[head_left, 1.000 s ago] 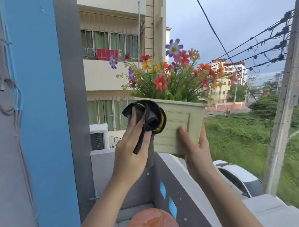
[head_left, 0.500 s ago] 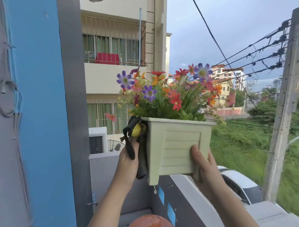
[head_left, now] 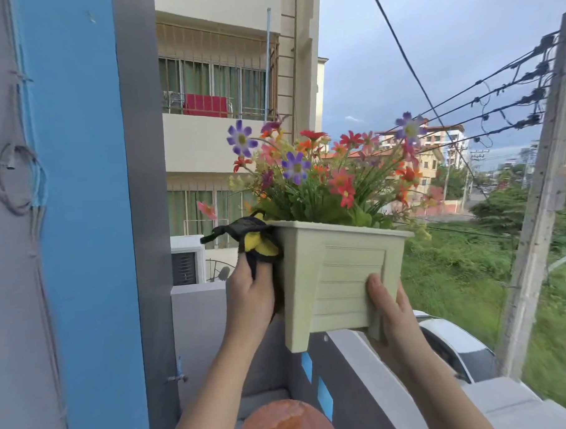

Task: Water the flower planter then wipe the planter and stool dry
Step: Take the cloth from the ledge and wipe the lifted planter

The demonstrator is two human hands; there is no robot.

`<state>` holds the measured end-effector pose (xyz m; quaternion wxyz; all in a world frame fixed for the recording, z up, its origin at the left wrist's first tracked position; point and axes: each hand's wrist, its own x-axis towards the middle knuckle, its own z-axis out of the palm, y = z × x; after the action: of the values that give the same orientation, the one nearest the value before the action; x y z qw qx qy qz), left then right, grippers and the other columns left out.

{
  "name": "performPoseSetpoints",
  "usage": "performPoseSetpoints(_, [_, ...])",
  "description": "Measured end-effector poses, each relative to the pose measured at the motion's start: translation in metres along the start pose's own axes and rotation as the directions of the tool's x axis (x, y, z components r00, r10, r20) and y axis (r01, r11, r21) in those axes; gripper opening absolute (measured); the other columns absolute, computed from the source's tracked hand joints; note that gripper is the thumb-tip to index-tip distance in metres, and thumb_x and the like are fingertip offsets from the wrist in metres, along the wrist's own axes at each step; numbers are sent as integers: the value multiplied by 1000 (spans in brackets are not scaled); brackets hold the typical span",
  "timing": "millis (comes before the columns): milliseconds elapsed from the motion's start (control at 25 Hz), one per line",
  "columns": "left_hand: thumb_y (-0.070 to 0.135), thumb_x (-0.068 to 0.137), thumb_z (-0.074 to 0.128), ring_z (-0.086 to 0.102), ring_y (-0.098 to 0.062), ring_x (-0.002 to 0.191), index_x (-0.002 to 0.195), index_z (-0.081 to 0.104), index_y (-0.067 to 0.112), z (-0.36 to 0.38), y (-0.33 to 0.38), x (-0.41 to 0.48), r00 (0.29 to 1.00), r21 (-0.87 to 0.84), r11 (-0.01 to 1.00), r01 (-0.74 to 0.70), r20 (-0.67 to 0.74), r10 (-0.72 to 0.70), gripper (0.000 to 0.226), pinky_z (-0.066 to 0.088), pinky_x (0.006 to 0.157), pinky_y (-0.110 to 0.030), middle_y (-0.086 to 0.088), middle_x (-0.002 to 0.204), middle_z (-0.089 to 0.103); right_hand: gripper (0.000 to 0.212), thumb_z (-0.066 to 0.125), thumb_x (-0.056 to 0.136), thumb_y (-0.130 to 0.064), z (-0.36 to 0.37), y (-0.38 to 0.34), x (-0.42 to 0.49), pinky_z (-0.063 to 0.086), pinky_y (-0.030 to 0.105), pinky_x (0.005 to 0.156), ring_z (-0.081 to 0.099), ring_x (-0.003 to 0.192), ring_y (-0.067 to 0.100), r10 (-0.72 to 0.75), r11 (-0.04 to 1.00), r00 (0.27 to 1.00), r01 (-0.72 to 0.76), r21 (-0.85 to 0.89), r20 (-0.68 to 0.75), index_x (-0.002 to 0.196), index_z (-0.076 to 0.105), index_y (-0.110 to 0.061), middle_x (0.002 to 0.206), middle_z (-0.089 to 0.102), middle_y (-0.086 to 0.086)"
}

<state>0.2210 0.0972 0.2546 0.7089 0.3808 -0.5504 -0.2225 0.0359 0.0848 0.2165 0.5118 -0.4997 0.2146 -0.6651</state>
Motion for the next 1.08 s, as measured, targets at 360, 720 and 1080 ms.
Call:
performPoseSetpoints(360, [13, 94, 46, 46, -29, 120, 121, 53, -3, 2, -2, -3, 961, 259, 926, -275, 74, 265, 32, 34, 98, -19, -26, 129, 53, 112, 90, 40, -54, -7, -3, 4, 59, 39, 67, 69, 101, 24, 72, 997, 996, -70, 42, -61, 133, 48, -9, 114, 71, 9])
performPoseSetpoints(720, [23, 88, 39, 39, -16, 133, 138, 43, 26, 5, -10, -8, 873, 365, 820, -441, -39, 486, 50, 33, 104, -21, -3, 142, 46, 113, 90, 41, -56, -15, 0, 7, 59, 36, 68, 69, 101, 25, 25, 999, 999, -23, 46, -30, 132, 48, -4, 113, 71, 12])
performPoseSetpoints(1080, [37, 99, 39, 49, -26, 102, 134, 44, 24, 23, 1, -25, 712, 422, 616, -665, 110, 693, 38, 33, 98, -19, -13, 137, 51, 100, 82, 54, -62, -26, 10, 9, 55, 44, 81, 65, 109, 32, 70, 997, 997, -69, 26, -36, 133, 51, -7, 126, 63, 19])
